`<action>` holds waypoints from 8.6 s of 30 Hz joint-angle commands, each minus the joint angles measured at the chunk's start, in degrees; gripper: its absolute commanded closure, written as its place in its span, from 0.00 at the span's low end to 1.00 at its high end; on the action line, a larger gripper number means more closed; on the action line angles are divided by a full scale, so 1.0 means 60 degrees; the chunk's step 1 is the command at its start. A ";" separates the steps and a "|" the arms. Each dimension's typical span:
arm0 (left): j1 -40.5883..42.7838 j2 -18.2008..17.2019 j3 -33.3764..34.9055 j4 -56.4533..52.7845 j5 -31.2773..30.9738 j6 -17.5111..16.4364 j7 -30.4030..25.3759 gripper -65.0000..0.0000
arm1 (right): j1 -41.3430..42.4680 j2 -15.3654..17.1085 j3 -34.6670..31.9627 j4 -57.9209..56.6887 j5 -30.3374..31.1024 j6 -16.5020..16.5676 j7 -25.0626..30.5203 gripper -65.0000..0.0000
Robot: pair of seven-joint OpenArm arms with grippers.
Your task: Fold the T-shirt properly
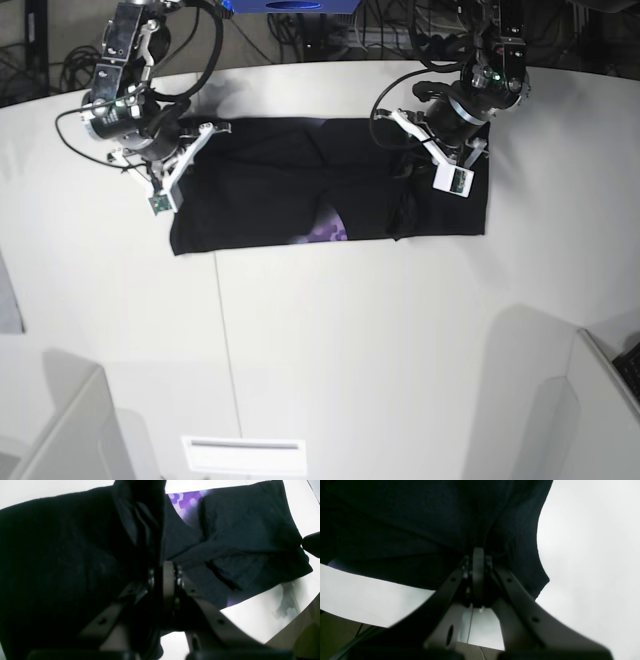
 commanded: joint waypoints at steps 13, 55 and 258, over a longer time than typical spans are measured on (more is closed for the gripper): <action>-0.0020 -0.0017 0.0006 0.0153 -0.0144 -0.0043 -0.0202 0.35 | 0.0064 0.0029 0.0016 0.0167 0.0049 -0.0001 0.0138 1.00; -0.0049 -0.0091 0.0006 0.0564 -0.2473 -0.0101 -0.0217 0.15 | 0.0152 0.0014 -0.0043 0.0211 0.0049 -0.0001 0.0182 1.00; -0.0460 -0.0560 -0.2704 -0.2968 0.0223 -0.1948 -0.0275 1.00 | 0.1119 0.1171 -0.3179 0.0270 0.5910 -0.4733 0.0050 1.00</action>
